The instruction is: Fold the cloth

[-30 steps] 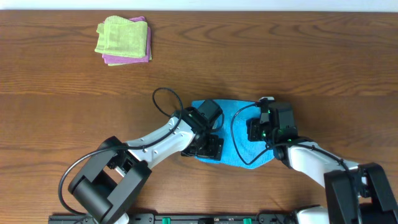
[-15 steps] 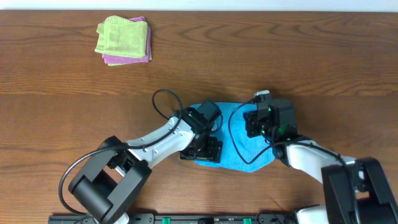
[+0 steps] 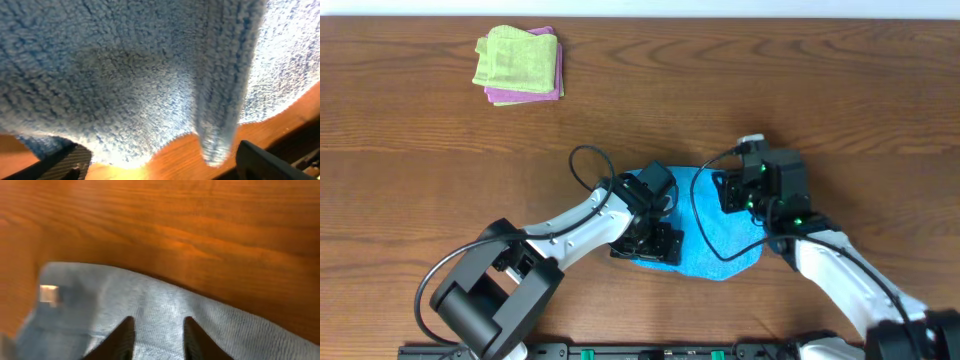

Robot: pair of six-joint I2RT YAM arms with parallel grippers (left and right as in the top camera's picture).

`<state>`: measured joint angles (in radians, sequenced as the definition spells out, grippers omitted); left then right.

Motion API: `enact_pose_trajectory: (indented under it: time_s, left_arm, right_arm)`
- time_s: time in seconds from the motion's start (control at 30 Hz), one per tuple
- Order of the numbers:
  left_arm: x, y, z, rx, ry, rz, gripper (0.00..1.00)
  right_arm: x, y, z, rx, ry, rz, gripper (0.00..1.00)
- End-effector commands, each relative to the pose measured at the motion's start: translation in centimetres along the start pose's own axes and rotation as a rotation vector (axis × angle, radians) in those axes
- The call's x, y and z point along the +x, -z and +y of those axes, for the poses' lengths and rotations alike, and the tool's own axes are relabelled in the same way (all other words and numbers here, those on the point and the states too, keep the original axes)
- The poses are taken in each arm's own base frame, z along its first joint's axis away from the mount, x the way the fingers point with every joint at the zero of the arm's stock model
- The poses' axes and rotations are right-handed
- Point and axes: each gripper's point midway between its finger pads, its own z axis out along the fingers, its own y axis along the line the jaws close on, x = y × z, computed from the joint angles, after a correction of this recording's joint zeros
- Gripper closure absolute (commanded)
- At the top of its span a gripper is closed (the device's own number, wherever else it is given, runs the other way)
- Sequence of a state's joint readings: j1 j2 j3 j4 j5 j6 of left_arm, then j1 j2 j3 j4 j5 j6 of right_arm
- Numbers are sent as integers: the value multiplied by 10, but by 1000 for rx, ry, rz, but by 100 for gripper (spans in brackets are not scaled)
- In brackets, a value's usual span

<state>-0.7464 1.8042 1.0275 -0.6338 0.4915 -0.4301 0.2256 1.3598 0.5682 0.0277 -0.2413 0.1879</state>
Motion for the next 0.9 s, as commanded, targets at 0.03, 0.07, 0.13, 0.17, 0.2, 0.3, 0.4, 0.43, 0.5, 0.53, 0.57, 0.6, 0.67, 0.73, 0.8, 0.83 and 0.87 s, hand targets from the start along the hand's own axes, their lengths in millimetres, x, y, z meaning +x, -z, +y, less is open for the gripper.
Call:
enact_pose_trajectory:
  time_s: [0.03,0.07,0.13,0.17,0.2,0.3,0.4,0.43,0.5,0.53,0.57,0.6,0.67,0.73,0.8,0.83,0.87]
  left_arm:
    - [-2,1,40,-158,-17,0,5]
    - [-6,4,45,-178,-18,-13,5]
    - [-16,13,57,-223,-16,-42,5]
    - [-20,17,63,-249,-7,-56,5]
    - [-24,22,71,-279,4,-71,5]
    - [-34,35,90,-341,40,-101,5]
    - [-41,43,98,-331,65,-117,5]
    - [-43,44,100,-329,71,-122,5]
    - [-45,45,101,-323,80,-127,5]
    - [-45,45,101,-322,80,-127,5]
    - [-45,45,101,-320,80,-129,5]
    - [-46,45,100,-314,79,-131,5]
    - [-48,47,99,-314,77,-136,5]
    - [-53,51,99,-325,75,-155,5]
    - [-60,58,100,-348,73,-181,5]
    - [-63,61,101,-355,73,-189,5]
    - [-66,65,101,-366,69,-199,5]
  right_arm:
    - [-3,14,12,-50,-12,23,32]
    - [-1,16,14,-56,-16,35,30]
    - [4,23,19,-73,-28,64,24]
    - [7,25,20,-80,-44,77,21]
    - [11,27,23,-92,-64,92,22]
    - [21,36,27,-102,-129,138,24]
    - [32,44,26,-86,-194,183,29]
    - [37,46,26,-79,-221,203,29]
    - [46,49,25,-67,-251,239,30]
    - [51,50,25,-61,-259,261,30]
    - [57,51,24,-54,-267,284,31]
    - [64,53,23,-46,-281,311,33]
    - [76,57,24,-32,-303,365,35]
    - [90,61,25,-20,-320,422,36]
    - [100,65,27,-9,-326,465,38]
    - [103,66,28,-8,-325,476,39]
    - [104,67,28,-7,-324,484,39]
